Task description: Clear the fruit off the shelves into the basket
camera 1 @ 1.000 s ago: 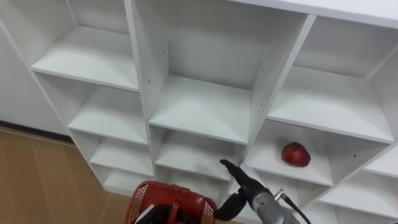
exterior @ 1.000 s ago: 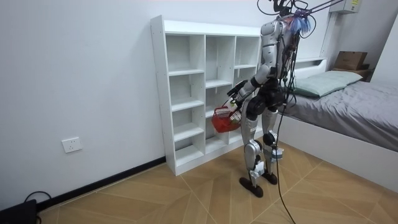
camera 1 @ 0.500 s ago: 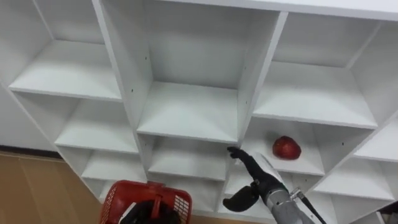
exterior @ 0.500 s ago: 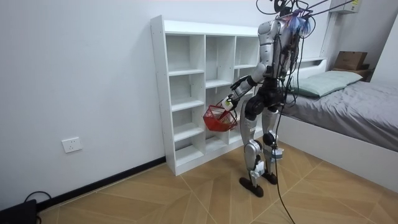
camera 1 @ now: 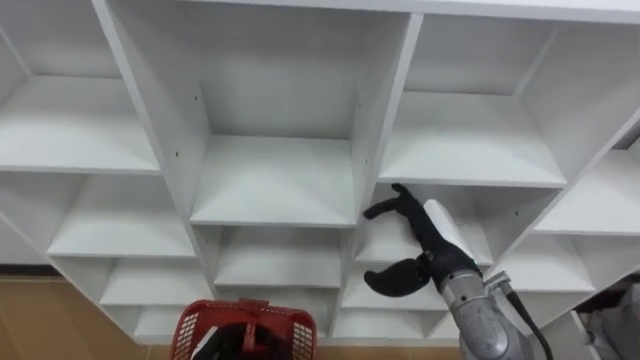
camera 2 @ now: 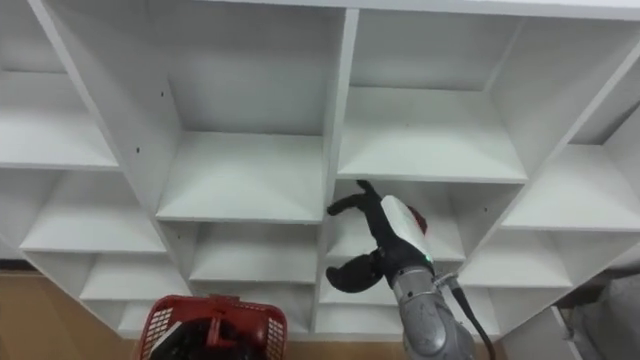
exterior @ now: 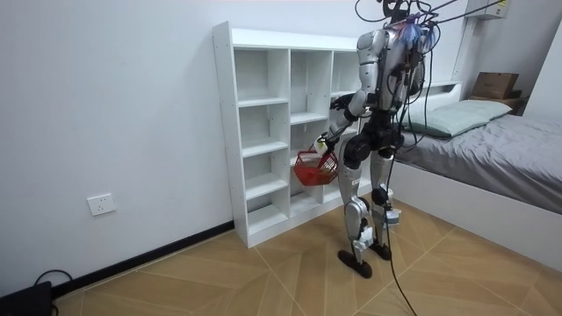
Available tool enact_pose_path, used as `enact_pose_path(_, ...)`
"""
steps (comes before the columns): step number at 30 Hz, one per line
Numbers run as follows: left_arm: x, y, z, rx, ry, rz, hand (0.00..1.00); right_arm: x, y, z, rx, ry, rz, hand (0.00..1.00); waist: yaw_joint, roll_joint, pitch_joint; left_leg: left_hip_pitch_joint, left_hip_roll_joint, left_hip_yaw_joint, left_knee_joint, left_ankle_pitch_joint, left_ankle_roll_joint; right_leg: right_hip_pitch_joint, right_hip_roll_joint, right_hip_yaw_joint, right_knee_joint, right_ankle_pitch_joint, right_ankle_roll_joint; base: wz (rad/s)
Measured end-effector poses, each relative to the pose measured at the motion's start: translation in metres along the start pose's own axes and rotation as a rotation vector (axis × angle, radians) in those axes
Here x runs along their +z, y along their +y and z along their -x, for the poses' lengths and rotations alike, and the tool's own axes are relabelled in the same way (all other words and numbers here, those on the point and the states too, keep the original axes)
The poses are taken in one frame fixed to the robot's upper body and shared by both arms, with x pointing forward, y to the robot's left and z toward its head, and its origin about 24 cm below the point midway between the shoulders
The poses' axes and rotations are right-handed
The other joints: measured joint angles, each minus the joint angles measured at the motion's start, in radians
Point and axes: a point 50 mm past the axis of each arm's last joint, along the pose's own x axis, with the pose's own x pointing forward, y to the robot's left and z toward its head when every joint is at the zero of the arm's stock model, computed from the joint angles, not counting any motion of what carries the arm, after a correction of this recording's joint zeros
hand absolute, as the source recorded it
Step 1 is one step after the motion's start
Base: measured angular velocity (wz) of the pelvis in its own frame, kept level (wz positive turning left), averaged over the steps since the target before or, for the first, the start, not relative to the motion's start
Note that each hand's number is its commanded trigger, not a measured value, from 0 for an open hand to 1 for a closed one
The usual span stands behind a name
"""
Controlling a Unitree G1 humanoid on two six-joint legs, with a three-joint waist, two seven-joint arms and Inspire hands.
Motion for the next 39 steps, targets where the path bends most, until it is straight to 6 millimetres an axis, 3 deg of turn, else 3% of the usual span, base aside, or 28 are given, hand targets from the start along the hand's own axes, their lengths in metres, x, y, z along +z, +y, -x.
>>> enact_pose_path(6, -0.005, 0.001, 0.0, 0.012, 0.021, 0.003, 1.0, 0.003, -0.006, 0.0, -0.017, -0.019, 0.011, 0.0, -0.014, 0.008, 0.0047, 0.008, 0.002, 0.008, -0.013, -0.001, -0.002, -0.009, 0.003, 0.001, 0.005, 0.001, -0.001, -0.02)
enact_pose_path(20, -0.007, 0.007, 0.0, 0.052, 0.028, 0.028, 1.0, 0.006, -0.021, 0.0, -0.08, -0.021, 0.044, 0.0, -0.015, 0.012, -0.0009, 0.007, 0.005, 0.044, -0.012, -0.001, -0.002, -0.031, 0.005, 0.028, 0.027, 0.001, -0.001, -0.08)
enact_pose_path(30, -0.008, 0.01, 0.001, 0.062, 0.028, 0.027, 1.0, 0.004, -0.022, 0.0, -0.08, -0.014, 0.049, 0.0, -0.012, 0.003, -0.0041, 0.007, 0.005, 0.043, -0.012, -0.001, -0.002, -0.034, 0.004, 0.027, 0.028, 0.0, -0.001, 0.0)
enact_pose_path(35, -0.008, 0.01, 0.001, 0.063, 0.028, 0.025, 1.0, 0.0, -0.021, 0.0, -0.094, -0.004, 0.052, 0.0, -0.009, -0.002, -0.0046, 0.004, 0.004, 0.041, -0.011, -0.001, -0.002, -0.031, 0.003, 0.025, 0.027, 0.0, -0.001, 0.0)
enact_pose_path(39, -0.009, 0.009, 0.002, 0.064, 0.026, 0.026, 1.0, -0.015, -0.015, 0.001, -0.115, 0.047, 0.046, 0.0, 0.004, -0.001, -0.0039, 0.003, 0.004, 0.039, -0.008, -0.001, -0.002, -0.03, 0.003, 0.025, 0.027, 0.0, -0.001, 0.0)
